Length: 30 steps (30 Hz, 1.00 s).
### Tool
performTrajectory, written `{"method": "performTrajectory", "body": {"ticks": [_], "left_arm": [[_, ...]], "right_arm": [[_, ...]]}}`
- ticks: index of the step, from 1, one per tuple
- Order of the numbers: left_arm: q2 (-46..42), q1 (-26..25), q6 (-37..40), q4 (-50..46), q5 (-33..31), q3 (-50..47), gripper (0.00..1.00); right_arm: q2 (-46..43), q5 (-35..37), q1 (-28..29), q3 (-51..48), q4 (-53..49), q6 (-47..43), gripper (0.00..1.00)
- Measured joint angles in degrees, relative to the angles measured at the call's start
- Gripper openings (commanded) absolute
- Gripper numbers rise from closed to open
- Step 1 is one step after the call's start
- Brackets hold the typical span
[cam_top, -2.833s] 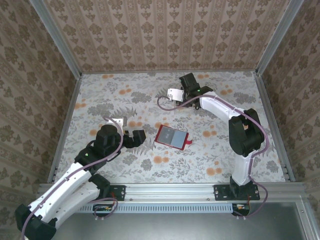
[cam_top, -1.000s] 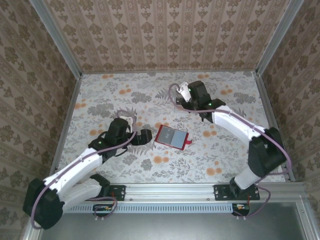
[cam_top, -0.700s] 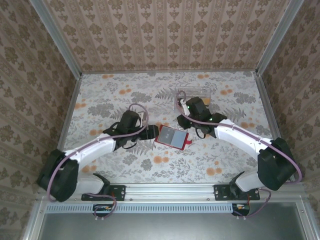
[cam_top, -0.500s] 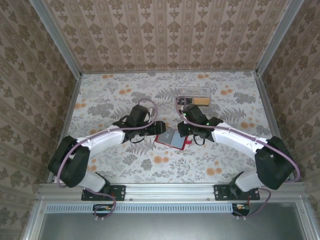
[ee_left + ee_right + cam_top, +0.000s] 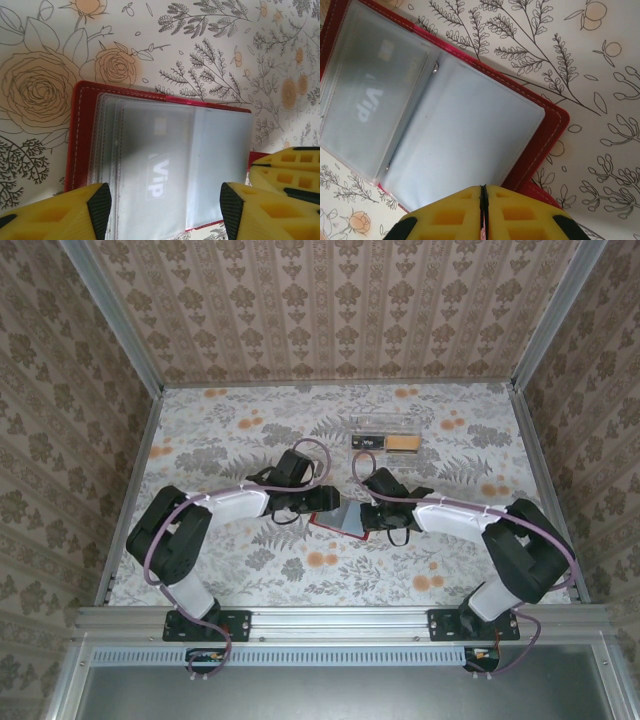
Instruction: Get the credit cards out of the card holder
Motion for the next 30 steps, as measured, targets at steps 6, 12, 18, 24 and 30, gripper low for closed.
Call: {"method": "performTrajectory", "body": {"ticks": [6, 12, 18, 24, 30], "left_arm": [[0.74, -0.02, 0.00, 2.12, 1.01, -1.36, 0.63], [1.81, -0.22, 0.02, 3.19, 2.27, -1.99, 0.63], [2.47, -0.48, -0.02, 5.38, 3.54, -2.25, 0.63], [2.73, -0.44, -0.59, 7.82, 5.11, -3.06, 0.67], [2.82, -0.44, -1.84, 11.87, 7.87, -4.22, 0.73]], "right_arm": [[2.23, 0.02, 0.00, 0.00, 0.70, 0.81, 0.13], [2.69, 0.00, 0.00, 0.11, 1.31, 1.36, 0.13], [3.67, 0.00, 0.00, 0.98, 1.49, 1.88, 0.13], [4.83, -0.02, 0.02, 2.05, 2.05, 2.05, 0.14], [5.20, 0.02, 0.07, 2.14, 2.73, 2.10, 0.14]]}}
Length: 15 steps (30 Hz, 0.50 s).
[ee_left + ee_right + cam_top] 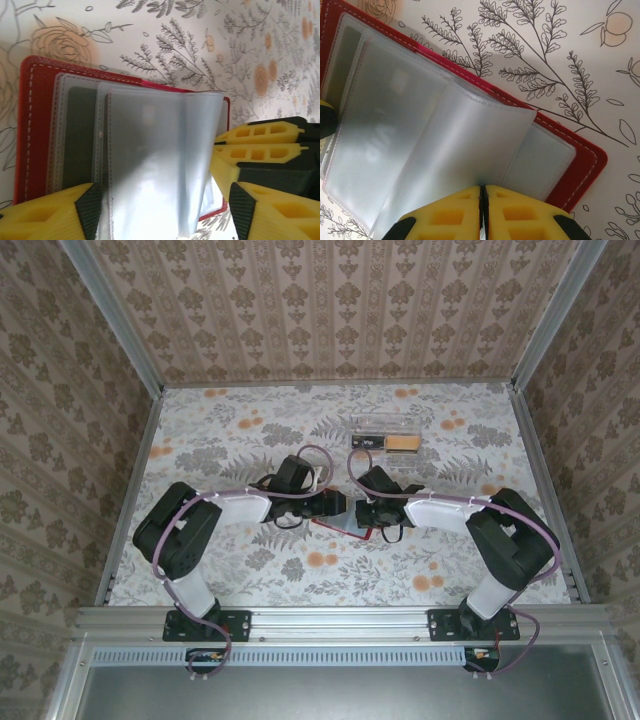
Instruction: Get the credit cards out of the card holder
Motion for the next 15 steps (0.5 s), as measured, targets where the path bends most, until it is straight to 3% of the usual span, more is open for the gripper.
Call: {"method": "performTrajectory", "body": {"ticks": [15], "left_arm": [[0.04, -0.44, -0.76, 0.92, 1.68, -0.59, 0.73]], "right_arm": [[-6.88, 2.08, 0.11, -3.10, -4.68, 0.42, 0.19]]}}
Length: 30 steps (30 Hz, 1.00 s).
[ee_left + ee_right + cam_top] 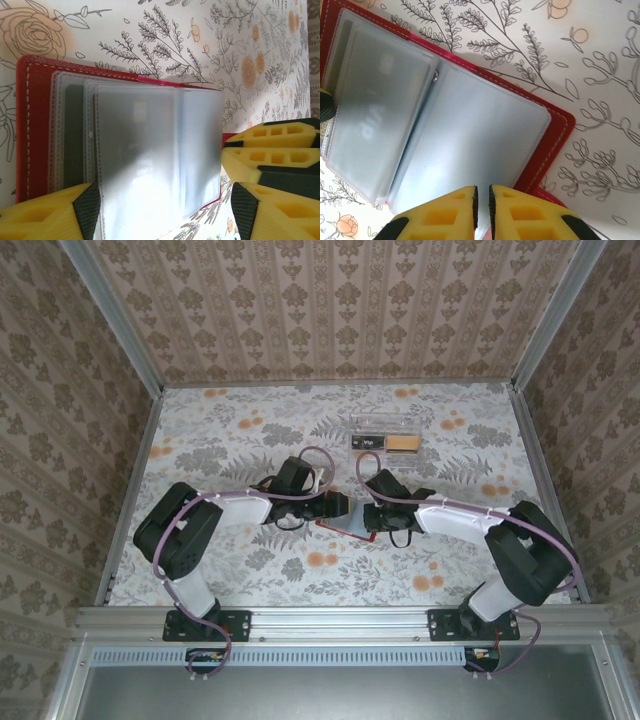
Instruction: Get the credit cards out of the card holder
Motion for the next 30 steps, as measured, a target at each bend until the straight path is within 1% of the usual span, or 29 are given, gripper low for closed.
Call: {"method": "performTrajectory", "body": {"ticks": [3, 9, 11, 16, 23, 27, 30], "left_arm": [[0.00, 0.00, 0.00, -0.15, 0.00, 0.00, 0.73], [0.00, -0.04, 0.02, -0.22, -0.11, 0.00, 0.73], [0.00, -0.04, 0.02, -0.22, -0.11, 0.00, 0.73], [0.00, -0.61, 0.22, -0.17, -0.09, 0.00, 0.75], [0.70, -1.55, 0.20, 0.85, 1.09, 0.46, 0.81], [0.87, -1.53, 0.00, 1.64, 1.62, 0.50, 0.82], [0.87, -1.53, 0.02, 1.66, 1.64, 0.50, 0.85]], "right_arm": [[-0.15, 0.31, 0.00, -0.72, -0.20, 0.28, 0.17], [-0.11, 0.96, -0.02, -2.03, -0.94, 1.66, 0.07], [0.09, 0.96, -0.02, -2.19, -0.81, 2.12, 0.05], [0.59, 0.92, -0.02, -2.19, -0.31, 2.54, 0.05], [0.70, 0.90, -0.02, -2.19, -0.24, 2.56, 0.05], [0.70, 0.90, -0.02, -2.19, -0.24, 2.56, 0.05], [0.57, 0.94, -0.04, -2.25, -0.24, 2.56, 0.08]]}}
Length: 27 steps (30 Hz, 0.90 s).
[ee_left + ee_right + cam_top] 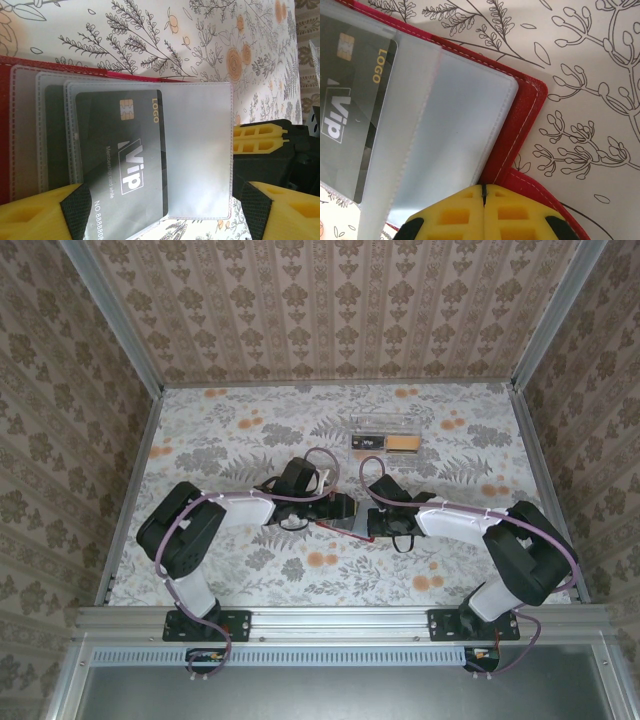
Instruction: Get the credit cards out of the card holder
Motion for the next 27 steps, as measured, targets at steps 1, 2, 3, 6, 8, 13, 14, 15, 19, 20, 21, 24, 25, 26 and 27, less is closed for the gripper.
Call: {"method": "performTrajectory", "body": {"ticks": [1, 2, 3, 6, 8, 13, 14, 15, 19, 20, 21, 24, 25, 26, 27], "left_arm": [[-0.02, -0.02, 0.00, 0.04, 0.09, 0.02, 0.85], [-0.04, -0.02, 0.00, 0.04, 0.15, 0.04, 0.85], [-0.09, 0.00, 0.00, 0.04, 0.15, 0.04, 0.85], [-0.22, 0.02, 0.04, 0.04, 0.17, 0.04, 0.85], [-0.46, 0.31, 0.04, -0.22, 0.22, 0.04, 0.85], [-1.64, 1.88, 0.44, -1.90, 0.44, 0.04, 0.81], [-1.92, 2.27, 0.57, -2.25, 0.44, 0.04, 0.80], [-2.10, 2.58, 0.66, -2.36, 0.52, 0.04, 0.79], [-2.34, 3.61, 1.09, -2.73, 0.76, 0.04, 0.74], [-2.34, 3.74, 1.11, -2.75, 0.85, 0.04, 0.71], [-2.34, 3.82, 1.22, -2.75, 0.90, 0.04, 0.70], [-2.34, 3.87, 1.55, -2.71, 1.25, 0.04, 0.66], [-2.34, 3.87, 1.57, -2.71, 1.27, 0.04, 0.64], [-2.34, 3.87, 1.70, -2.69, 1.38, 0.04, 0.63], [-2.34, 3.87, 1.75, -2.69, 1.46, 0.04, 0.62]], "right_arm": [[-0.15, 0.00, -0.04, -0.09, 0.00, 0.04, 0.10], [-0.26, 0.04, -0.11, -0.17, 0.07, 0.09, 0.12], [-0.46, 0.15, -0.15, -0.35, 0.17, 0.13, 0.14], [-2.14, 1.22, -0.20, -1.46, -0.09, 0.74, 0.24], [-5.11, 2.16, -0.26, -2.67, -0.59, 1.18, 0.27], [-13.46, 2.43, -0.24, -2.99, -1.11, 1.81, 0.27], [-14.43, 2.38, -0.24, -2.78, -1.11, 1.97, 0.27], [-14.91, 2.32, -0.24, -2.54, -1.07, 2.12, 0.26], [-14.40, -0.24, 0.02, -1.01, 0.39, 3.06, 0.24], [-13.77, -1.40, 0.04, -0.55, 1.29, 3.48, 0.24], [-12.85, -2.73, 0.15, -0.09, 2.62, 4.11, 0.24], [-8.52, -7.17, 0.24, 0.74, 7.80, 6.47, 0.23], [-6.67, -8.63, 0.24, 0.76, 9.81, 7.58, 0.23], [-4.90, -9.99, 0.24, 0.76, 11.47, 8.66, 0.23], [-3.50, -11.04, 0.24, 0.76, 12.74, 9.49, 0.21]]}}
